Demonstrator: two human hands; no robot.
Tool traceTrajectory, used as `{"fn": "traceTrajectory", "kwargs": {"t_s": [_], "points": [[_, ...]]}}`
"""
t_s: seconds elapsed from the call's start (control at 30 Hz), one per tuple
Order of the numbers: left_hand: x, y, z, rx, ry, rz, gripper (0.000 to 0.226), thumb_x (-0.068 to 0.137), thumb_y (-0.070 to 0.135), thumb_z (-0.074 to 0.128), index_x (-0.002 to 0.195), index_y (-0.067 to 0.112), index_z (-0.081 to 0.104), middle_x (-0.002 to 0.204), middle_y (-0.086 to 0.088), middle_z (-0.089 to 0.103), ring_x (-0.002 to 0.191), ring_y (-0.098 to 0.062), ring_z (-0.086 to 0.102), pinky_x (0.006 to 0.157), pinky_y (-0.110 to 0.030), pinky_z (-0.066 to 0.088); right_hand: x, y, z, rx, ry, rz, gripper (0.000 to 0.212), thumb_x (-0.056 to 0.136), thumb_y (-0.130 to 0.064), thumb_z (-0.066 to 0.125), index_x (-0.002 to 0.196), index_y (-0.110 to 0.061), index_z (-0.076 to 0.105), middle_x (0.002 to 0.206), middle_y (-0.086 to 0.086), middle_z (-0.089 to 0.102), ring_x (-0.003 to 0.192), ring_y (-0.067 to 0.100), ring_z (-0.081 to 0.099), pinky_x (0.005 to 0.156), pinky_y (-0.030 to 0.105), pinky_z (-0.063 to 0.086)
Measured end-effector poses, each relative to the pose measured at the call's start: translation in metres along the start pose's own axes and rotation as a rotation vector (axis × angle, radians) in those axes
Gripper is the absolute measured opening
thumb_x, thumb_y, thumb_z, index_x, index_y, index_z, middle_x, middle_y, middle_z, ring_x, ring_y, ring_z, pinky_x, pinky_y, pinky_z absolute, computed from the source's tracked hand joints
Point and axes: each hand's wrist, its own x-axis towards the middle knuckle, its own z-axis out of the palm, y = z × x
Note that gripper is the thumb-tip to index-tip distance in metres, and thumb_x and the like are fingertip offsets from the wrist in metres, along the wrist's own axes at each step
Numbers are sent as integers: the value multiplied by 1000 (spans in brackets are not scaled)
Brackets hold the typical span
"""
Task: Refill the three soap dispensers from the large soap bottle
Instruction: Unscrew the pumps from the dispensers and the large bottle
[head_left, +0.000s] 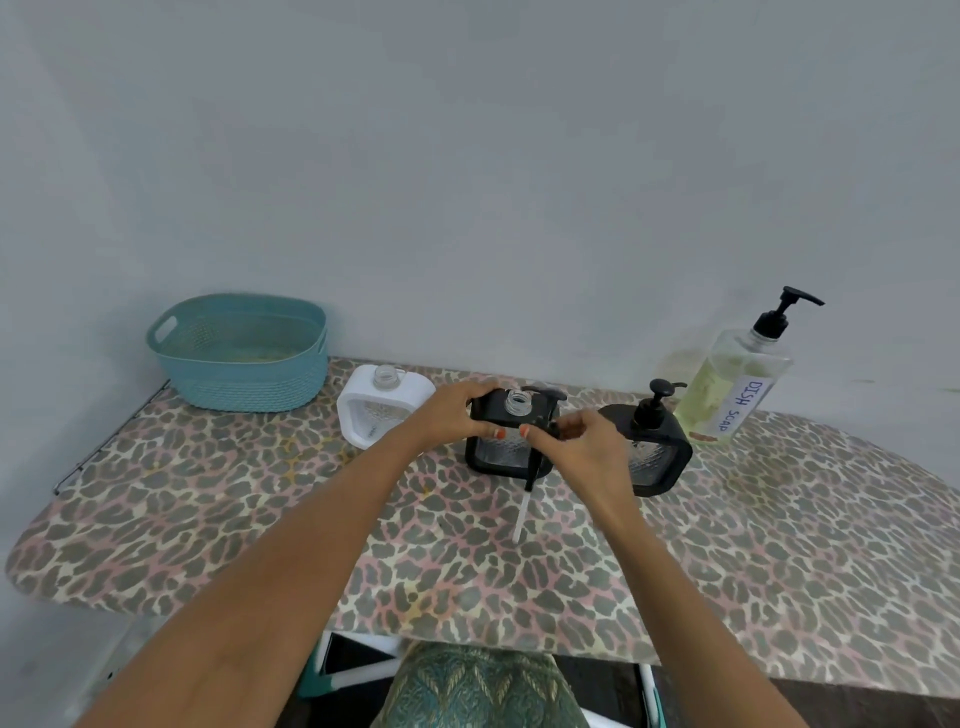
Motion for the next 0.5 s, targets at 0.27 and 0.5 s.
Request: {"fn": "traceTrajectory", "kwargs": {"t_s": [0.27, 0.5], "points": [[2, -1, 3, -22, 29, -18, 66, 76, 18, 73, 135, 15, 44, 136, -4, 50, 125, -19, 45, 106, -31, 34, -11, 41, 42, -173, -95, 170, 40, 75, -41, 71, 95, -10, 56, 80, 0, 58, 70, 13, 54, 54, 26, 39], [1, -2, 4, -45, 31, -33, 65, 77, 17, 72, 135, 16, 43, 138, -4, 48, 126, -19, 44, 102, -26, 32, -14, 54, 62, -238, -191, 222, 31, 79, -38, 69, 75, -10, 57, 63, -1, 54, 53, 10, 48, 47, 22, 35]]}}
